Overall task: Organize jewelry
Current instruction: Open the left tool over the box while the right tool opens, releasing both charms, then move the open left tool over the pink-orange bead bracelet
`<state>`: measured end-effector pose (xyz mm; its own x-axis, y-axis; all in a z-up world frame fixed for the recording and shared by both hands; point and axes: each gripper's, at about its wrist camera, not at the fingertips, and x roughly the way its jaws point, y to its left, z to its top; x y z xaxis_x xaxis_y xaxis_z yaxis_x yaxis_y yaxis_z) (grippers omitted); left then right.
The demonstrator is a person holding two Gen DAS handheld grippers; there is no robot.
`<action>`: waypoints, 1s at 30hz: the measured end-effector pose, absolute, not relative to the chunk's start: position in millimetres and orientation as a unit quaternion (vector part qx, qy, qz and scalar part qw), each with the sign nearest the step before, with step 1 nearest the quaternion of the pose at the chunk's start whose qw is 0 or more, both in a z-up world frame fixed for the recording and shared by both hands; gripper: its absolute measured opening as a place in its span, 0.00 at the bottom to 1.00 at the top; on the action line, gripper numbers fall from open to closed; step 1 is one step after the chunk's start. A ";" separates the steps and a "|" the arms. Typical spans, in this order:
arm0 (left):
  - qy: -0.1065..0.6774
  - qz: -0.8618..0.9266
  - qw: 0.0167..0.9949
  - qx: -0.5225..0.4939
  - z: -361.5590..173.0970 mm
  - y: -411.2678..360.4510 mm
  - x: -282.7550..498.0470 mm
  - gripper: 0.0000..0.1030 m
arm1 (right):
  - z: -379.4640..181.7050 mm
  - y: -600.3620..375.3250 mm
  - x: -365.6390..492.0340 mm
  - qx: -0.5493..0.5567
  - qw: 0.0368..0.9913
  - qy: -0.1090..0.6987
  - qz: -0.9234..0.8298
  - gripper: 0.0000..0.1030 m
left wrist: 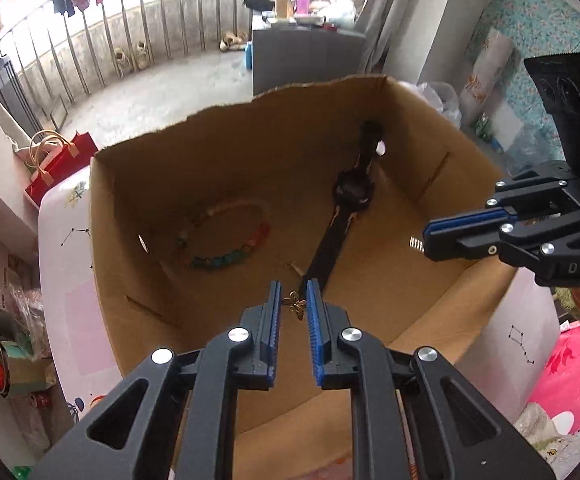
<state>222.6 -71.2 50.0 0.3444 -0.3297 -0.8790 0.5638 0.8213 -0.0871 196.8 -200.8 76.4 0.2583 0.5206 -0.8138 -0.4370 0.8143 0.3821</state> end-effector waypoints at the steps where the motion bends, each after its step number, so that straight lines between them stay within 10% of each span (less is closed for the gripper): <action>1: 0.515 -0.274 0.804 0.116 45.5 -71.3 227.2 0.12 | 70.5 -197.4 200.8 0.037 0.782 0.543 0.305 0.02; 19: 0.553 -0.242 0.789 0.113 45.0 -80.0 248.8 0.35 | 58.4 -212.9 218.1 0.053 0.776 0.558 0.287 0.08; 23: 0.524 -0.243 0.810 0.100 67.7 -72.0 237.4 0.37 | 83.4 -225.9 200.2 0.065 0.807 0.516 0.280 0.26; 30: 0.444 -0.245 0.860 0.058 112.3 -36.4 166.5 0.74 | 132.2 -250.5 112.5 0.088 0.869 0.415 0.253 0.66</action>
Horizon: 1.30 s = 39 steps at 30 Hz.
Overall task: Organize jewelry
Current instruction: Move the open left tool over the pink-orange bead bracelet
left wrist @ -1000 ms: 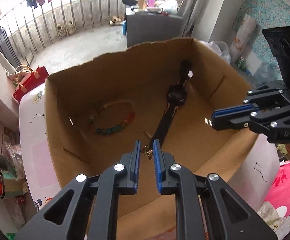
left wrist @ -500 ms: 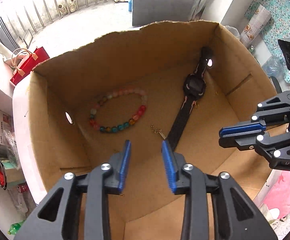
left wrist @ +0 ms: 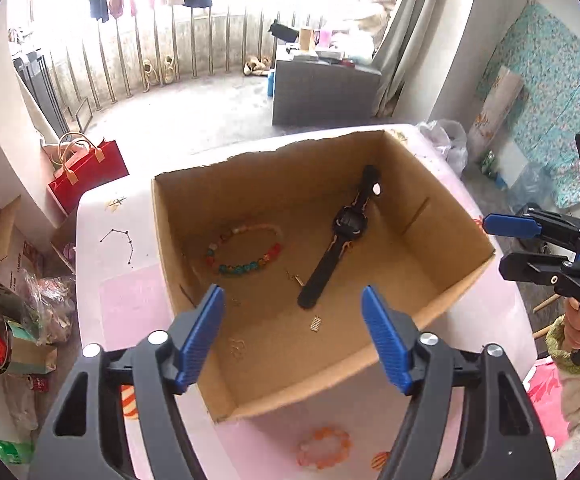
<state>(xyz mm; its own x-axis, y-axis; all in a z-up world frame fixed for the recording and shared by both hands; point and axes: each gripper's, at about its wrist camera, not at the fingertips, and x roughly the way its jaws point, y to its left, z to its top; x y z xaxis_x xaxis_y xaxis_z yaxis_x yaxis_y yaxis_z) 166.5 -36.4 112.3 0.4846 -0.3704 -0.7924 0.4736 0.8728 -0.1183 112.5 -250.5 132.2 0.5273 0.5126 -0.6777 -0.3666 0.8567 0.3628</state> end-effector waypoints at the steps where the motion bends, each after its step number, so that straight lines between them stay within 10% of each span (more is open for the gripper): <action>1: 0.437 -0.243 0.864 0.051 115.3 -29.5 156.4 0.80 | 135.6 -251.1 96.2 0.082 0.877 0.402 0.248 0.71; 6: 0.423 -0.215 0.880 0.015 107.2 -10.4 100.4 0.94 | 124.5 -251.0 34.8 0.074 0.897 0.389 0.196 0.84; 19: 0.525 -0.128 0.841 0.034 -26.5 -25.9 40.0 0.95 | -2.1 -222.3 29.1 -0.005 0.857 0.514 0.033 0.86; 39: 0.507 -0.075 0.857 0.048 -37.6 -39.4 34.7 0.95 | -17.5 -220.8 44.7 0.002 0.854 0.520 -0.007 0.92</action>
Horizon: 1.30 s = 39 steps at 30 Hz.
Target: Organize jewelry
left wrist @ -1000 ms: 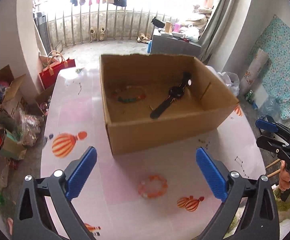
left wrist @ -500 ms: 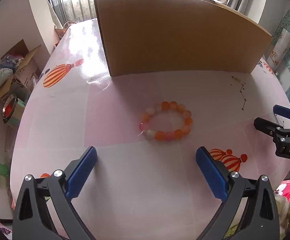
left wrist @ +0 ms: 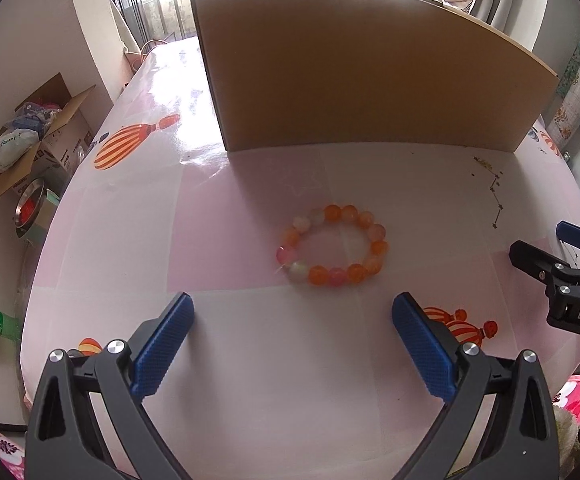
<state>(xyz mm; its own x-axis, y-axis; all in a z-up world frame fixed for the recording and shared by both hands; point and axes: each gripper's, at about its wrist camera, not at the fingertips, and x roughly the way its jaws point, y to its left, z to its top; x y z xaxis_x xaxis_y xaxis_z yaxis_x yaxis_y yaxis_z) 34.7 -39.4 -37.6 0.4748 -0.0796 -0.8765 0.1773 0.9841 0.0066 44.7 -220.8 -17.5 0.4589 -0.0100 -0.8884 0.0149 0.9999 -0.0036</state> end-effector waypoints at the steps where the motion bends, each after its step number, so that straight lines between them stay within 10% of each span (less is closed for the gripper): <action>1: 0.509 -0.075 0.856 0.048 -37.6 -39.4 35.1 0.95 | -18.0 -220.8 45.5 0.003 0.853 0.521 -0.008 0.92; 33: 0.511 -0.077 0.854 0.049 -37.1 -37.7 33.2 0.95 | 5.4 -234.6 69.9 0.018 0.882 0.471 0.017 0.92; 39: 0.508 -0.081 0.856 0.052 -36.5 -38.2 32.0 0.95 | -3.1 -232.1 97.9 0.000 0.884 0.466 0.024 0.59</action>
